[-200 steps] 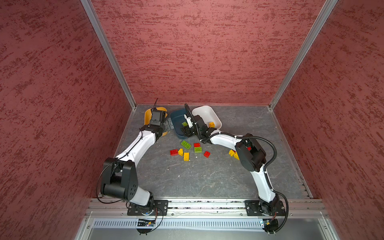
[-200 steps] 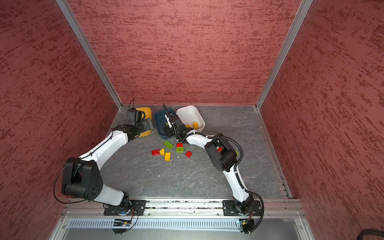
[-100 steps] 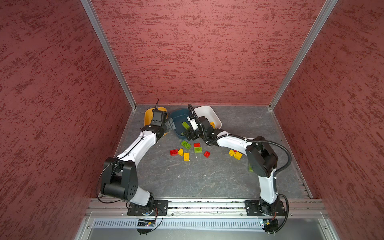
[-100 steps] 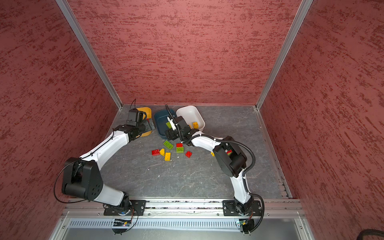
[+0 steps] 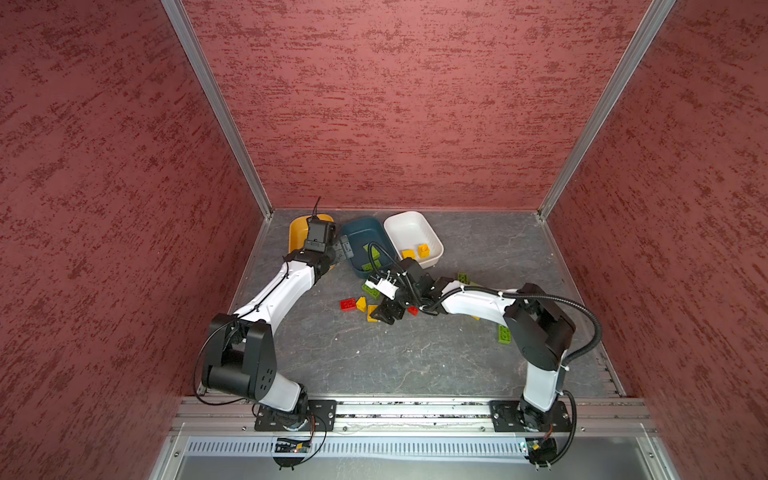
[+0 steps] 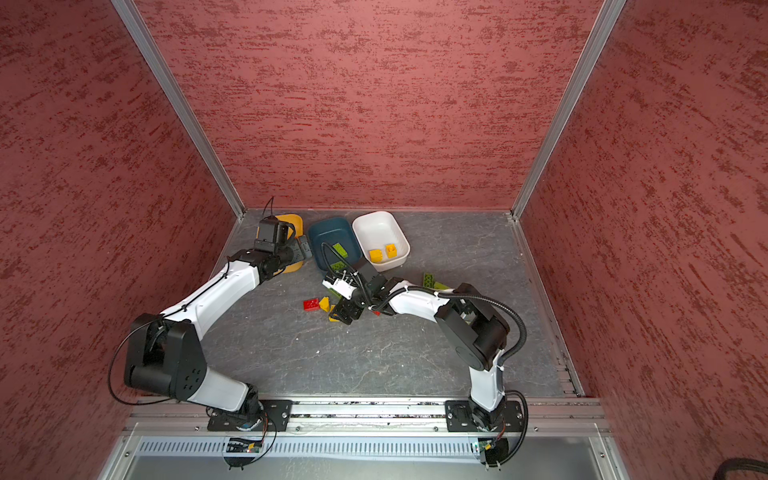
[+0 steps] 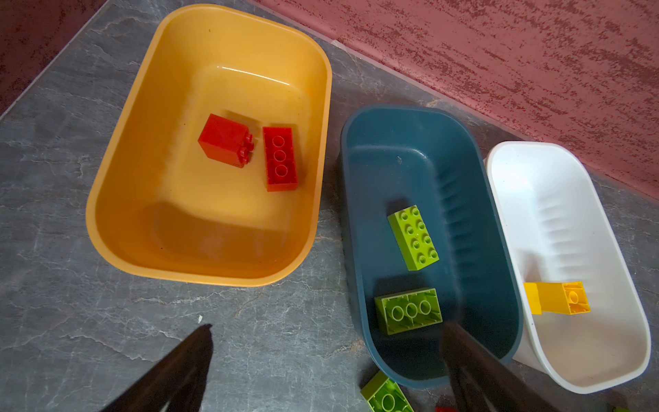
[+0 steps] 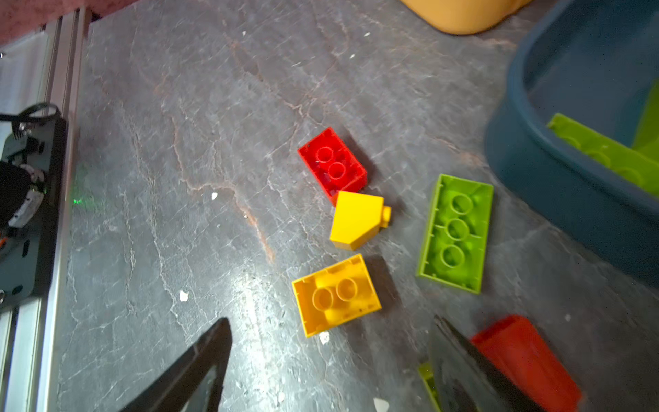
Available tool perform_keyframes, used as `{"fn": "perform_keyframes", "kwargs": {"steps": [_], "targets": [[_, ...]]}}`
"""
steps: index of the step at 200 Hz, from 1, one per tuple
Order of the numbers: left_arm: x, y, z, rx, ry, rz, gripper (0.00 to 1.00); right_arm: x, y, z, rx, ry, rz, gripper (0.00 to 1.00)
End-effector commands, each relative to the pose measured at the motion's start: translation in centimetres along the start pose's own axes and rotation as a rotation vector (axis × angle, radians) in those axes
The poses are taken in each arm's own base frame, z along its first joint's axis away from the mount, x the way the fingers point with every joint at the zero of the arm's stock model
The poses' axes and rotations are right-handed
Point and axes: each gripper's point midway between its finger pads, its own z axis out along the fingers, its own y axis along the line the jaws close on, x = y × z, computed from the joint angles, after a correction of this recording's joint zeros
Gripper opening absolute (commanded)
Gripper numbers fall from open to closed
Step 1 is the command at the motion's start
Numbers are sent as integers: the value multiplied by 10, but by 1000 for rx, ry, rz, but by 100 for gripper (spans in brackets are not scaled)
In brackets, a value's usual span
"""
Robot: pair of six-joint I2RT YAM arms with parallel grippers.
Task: Sort the legos into containers by color
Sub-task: 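Lower the right gripper onto a yellow brick in the pile and grasp it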
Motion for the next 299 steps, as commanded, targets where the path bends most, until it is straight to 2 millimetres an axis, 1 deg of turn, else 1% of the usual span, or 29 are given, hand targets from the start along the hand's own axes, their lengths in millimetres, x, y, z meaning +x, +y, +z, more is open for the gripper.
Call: {"fn": "perform_keyframes", "kwargs": {"steps": [1,26,42,67,79,95,130,149,170,190,206,215,229,240,241,253,279,299], "targets": [[-5,0,0,3,-14,-13,99,5,7,12,-51,59,-138,87],[-5,4,-1,-5,-13,-20,99,8,12,25,-79,96,-174,86],[-6,6,-2,-9,-14,-20,99,8,10,32,-70,95,-194,86],[-7,10,-4,-12,-20,-26,99,9,6,38,-57,101,-207,86],[-7,12,-4,-14,-20,-30,99,14,6,41,-57,115,-215,85],[-7,13,-4,-13,-18,-35,99,21,6,45,-57,137,-226,84],[-4,16,-3,-17,-11,-43,99,24,7,50,-57,138,-237,79],[-5,16,-3,-15,-10,-43,99,25,7,52,-52,132,-235,74],[-4,17,-2,-16,-7,-45,99,24,6,53,-43,120,-227,66],[-3,17,-2,-15,-4,-45,100,20,2,52,-11,97,-226,57],[-2,18,0,-18,0,-45,99,17,-1,51,12,80,-227,48],[-1,18,0,-18,2,-46,99,14,-1,48,20,67,-229,45],[-1,19,0,-22,3,-44,99,8,-3,43,50,30,-234,43],[-2,18,-1,-24,0,-40,100,4,-3,35,69,0,-236,42],[-2,19,-1,-25,0,-41,99,1,-3,34,72,-10,-239,42],[-2,21,-2,-35,-1,-34,99,-6,-2,23,90,-53,-239,41],[1,24,-3,-47,10,-26,99,-23,-6,-9,140,-163,-212,40],[8,26,-7,-53,31,-20,99,-39,-20,-41,198,-279,-156,39]]}}
